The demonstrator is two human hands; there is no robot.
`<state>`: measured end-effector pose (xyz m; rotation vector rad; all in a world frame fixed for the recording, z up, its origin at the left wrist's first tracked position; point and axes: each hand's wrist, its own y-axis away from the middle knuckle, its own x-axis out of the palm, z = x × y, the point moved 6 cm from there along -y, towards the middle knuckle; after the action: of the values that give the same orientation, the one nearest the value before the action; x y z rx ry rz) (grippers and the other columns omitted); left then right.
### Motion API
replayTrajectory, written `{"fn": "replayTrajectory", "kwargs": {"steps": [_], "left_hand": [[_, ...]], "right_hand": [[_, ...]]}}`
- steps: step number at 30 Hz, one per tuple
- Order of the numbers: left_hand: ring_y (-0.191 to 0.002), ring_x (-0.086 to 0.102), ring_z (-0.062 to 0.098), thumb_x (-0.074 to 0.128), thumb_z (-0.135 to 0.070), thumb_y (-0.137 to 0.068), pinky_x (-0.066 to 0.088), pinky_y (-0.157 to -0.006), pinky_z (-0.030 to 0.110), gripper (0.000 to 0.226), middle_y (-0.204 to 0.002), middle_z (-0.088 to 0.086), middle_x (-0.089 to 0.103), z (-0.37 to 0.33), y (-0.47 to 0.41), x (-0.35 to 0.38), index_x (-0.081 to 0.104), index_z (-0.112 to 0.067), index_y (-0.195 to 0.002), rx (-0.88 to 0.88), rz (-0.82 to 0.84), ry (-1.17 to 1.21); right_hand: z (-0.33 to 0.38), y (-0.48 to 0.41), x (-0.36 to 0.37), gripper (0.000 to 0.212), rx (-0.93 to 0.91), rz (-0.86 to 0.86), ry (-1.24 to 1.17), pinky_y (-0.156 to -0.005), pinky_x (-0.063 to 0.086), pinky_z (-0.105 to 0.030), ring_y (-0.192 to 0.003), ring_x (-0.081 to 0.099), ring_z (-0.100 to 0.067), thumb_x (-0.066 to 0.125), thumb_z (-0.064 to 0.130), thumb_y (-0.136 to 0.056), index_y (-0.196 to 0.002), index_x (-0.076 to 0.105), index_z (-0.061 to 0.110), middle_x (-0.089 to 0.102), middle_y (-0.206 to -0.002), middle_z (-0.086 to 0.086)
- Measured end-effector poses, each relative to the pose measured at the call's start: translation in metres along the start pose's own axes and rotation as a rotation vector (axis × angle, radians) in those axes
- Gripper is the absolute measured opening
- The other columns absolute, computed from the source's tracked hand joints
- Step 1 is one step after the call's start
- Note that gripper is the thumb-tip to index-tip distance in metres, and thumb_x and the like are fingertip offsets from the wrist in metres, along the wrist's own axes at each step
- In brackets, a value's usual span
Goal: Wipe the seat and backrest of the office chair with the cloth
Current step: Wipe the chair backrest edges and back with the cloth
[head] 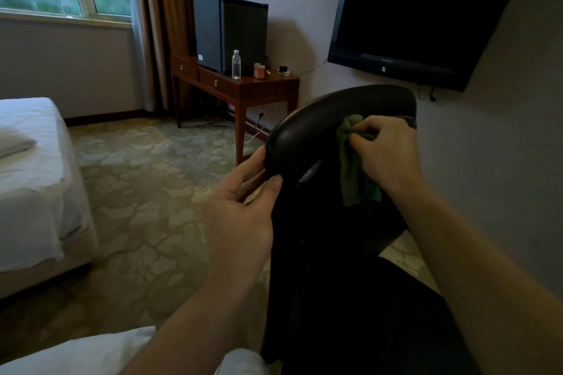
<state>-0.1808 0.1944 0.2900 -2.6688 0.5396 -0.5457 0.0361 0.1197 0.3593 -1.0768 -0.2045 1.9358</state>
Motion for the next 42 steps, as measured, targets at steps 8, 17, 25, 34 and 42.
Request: {"fn": "replayTrajectory", "kwargs": {"steps": [8,17,25,34,42], "left_hand": [[-0.096,0.072,-0.001,0.068,0.003,-0.09,0.055,-0.075,0.011,0.041,-0.1,-0.024,0.075,0.0,-0.002,0.001,0.068,-0.018,-0.125,0.098,0.012,-0.114],[-0.09,0.072,-0.003,0.067,0.004,-0.09,0.054,-0.073,0.009,0.042,-0.093,-0.03,0.073,-0.001,-0.007,0.005,0.068,-0.025,-0.12,0.102,0.025,-0.106],[-0.115,0.063,0.001,0.072,-0.006,-0.089,0.053,-0.088,0.012,0.048,-0.125,-0.013,0.064,0.002,-0.017,0.006,0.062,-0.031,-0.129,0.181,0.035,-0.254],[-0.153,0.012,0.042,0.051,-0.042,-0.096,0.0,-0.123,0.06,0.051,-0.161,0.017,0.03,-0.006,-0.023,0.081,0.056,-0.019,-0.141,0.938,0.581,-1.498],[-0.149,0.022,0.045,0.051,-0.045,-0.097,0.002,-0.119,0.053,0.052,-0.161,0.024,0.027,0.008,-0.038,0.091,0.057,-0.016,-0.14,0.824,0.48,-1.665]], "right_hand": [[0.027,0.027,0.013,0.012,-0.119,0.058,-0.018,-0.08,0.041,-0.012,-0.085,0.054,0.006,0.063,0.019,-0.095,-0.102,0.066,0.029,0.055,-0.088,0.023],[0.0,-0.023,0.004,0.01,-0.016,0.069,0.144,-0.066,0.039,-0.009,-0.075,0.053,0.005,0.064,0.02,-0.095,-0.102,0.069,0.024,0.057,-0.086,0.019],[-0.015,-0.025,0.001,0.019,0.019,0.02,0.171,-0.063,0.035,-0.01,-0.072,0.048,0.006,0.061,0.024,-0.097,-0.114,0.069,0.018,0.054,-0.088,0.014],[-0.007,-0.011,0.009,0.018,-0.003,-0.044,0.136,-0.071,0.041,-0.01,-0.078,0.054,0.005,0.064,0.023,-0.095,-0.112,0.069,0.023,0.062,-0.096,0.014],[-0.019,-0.03,0.008,0.02,-0.047,-0.006,0.139,-0.066,0.04,-0.008,-0.076,0.054,0.006,0.065,0.021,-0.094,-0.113,0.069,0.022,0.058,-0.091,0.017]]}}
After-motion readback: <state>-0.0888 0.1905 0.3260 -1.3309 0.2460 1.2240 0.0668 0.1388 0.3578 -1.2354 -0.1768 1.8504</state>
